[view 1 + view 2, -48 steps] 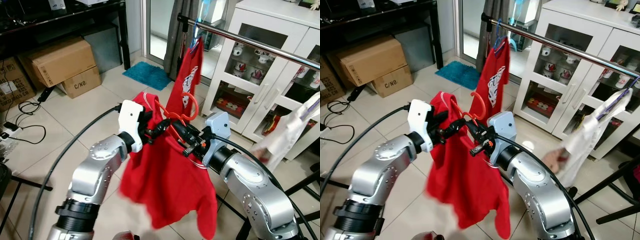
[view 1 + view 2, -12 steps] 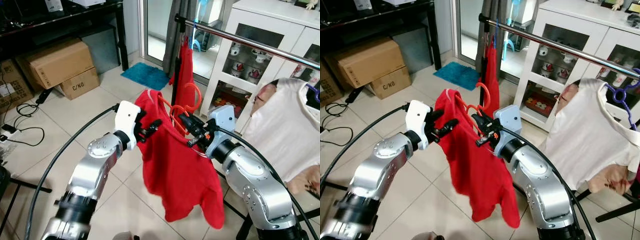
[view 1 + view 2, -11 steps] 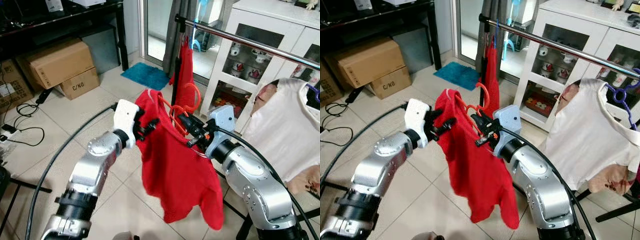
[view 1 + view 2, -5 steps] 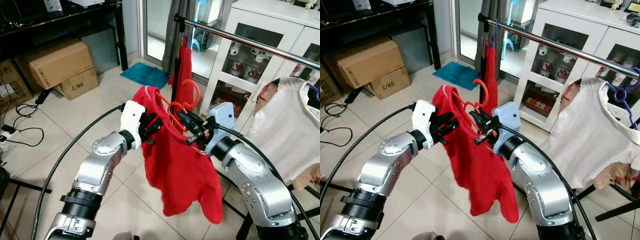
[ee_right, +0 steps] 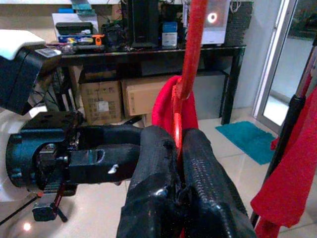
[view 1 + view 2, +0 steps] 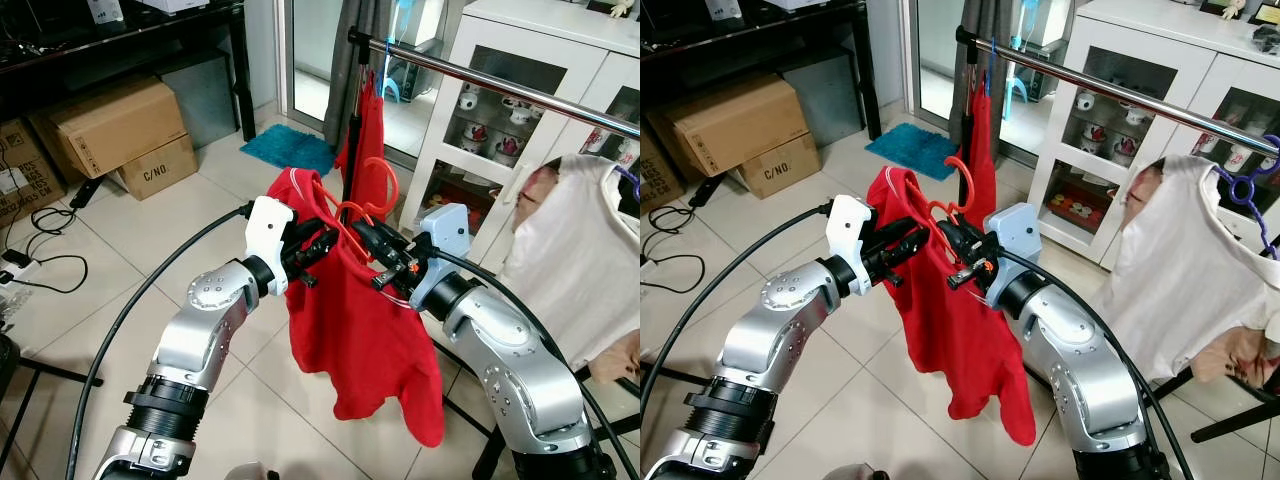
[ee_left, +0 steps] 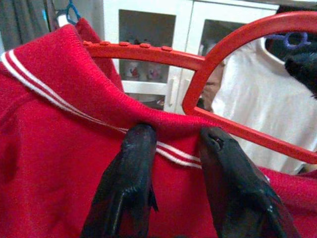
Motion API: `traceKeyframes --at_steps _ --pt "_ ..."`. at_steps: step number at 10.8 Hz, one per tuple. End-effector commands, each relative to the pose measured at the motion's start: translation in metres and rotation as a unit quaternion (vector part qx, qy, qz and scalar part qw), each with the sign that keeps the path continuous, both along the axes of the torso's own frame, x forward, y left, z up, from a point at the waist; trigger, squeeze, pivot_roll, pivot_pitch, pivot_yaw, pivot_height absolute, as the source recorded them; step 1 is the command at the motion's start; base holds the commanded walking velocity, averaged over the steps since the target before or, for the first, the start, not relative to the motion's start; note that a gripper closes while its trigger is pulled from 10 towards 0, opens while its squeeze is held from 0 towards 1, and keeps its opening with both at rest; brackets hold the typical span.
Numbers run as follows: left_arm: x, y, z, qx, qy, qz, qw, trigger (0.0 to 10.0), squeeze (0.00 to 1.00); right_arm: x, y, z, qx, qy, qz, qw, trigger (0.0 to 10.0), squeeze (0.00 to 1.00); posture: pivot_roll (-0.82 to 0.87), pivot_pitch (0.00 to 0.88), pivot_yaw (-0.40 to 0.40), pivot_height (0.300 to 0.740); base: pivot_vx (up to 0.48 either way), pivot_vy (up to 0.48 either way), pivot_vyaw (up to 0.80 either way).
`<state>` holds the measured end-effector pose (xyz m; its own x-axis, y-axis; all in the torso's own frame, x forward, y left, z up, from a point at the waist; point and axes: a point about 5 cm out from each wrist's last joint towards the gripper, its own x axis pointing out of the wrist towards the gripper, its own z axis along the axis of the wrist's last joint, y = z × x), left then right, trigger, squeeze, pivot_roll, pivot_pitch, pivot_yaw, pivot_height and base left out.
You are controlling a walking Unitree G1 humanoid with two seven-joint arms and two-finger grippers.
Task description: Hang hanger
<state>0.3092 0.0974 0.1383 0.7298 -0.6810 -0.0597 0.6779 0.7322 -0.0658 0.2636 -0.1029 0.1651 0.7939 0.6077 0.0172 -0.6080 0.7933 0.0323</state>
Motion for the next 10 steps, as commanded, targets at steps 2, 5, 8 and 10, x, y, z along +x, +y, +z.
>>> traceKeyframes --at_steps 2,5,8,10 --pt "-0.009 -0.004 0.002 0.004 0.002 -0.040 0.999 10.0 0.00 -0.003 0.004 0.013 0.007 -0.034 0.018 0.999 0.0 0.00 -0.04 0.000 -0.004 0.740 0.000 0.000 0.00" --pt "-0.025 0.017 -0.002 0.040 -0.012 -0.011 0.999 10.0 0.00 -0.002 0.001 0.010 0.002 -0.029 0.004 1.000 0.0 0.00 -0.04 0.002 0.002 0.740 0.000 0.000 0.00" --pt "-0.026 0.022 0.021 -0.031 -0.064 0.054 0.996 10.0 0.00 -0.003 0.002 0.010 0.002 -0.029 0.009 1.000 0.0 0.00 -0.03 0.008 -0.005 0.740 0.000 0.000 0.00" --pt "-0.010 0.018 0.019 -0.060 -0.027 0.087 0.994 10.0 0.00 -0.002 0.004 0.011 0.001 -0.031 0.013 0.999 0.0 0.00 -0.03 0.004 -0.005 0.740 0.000 0.000 0.00"
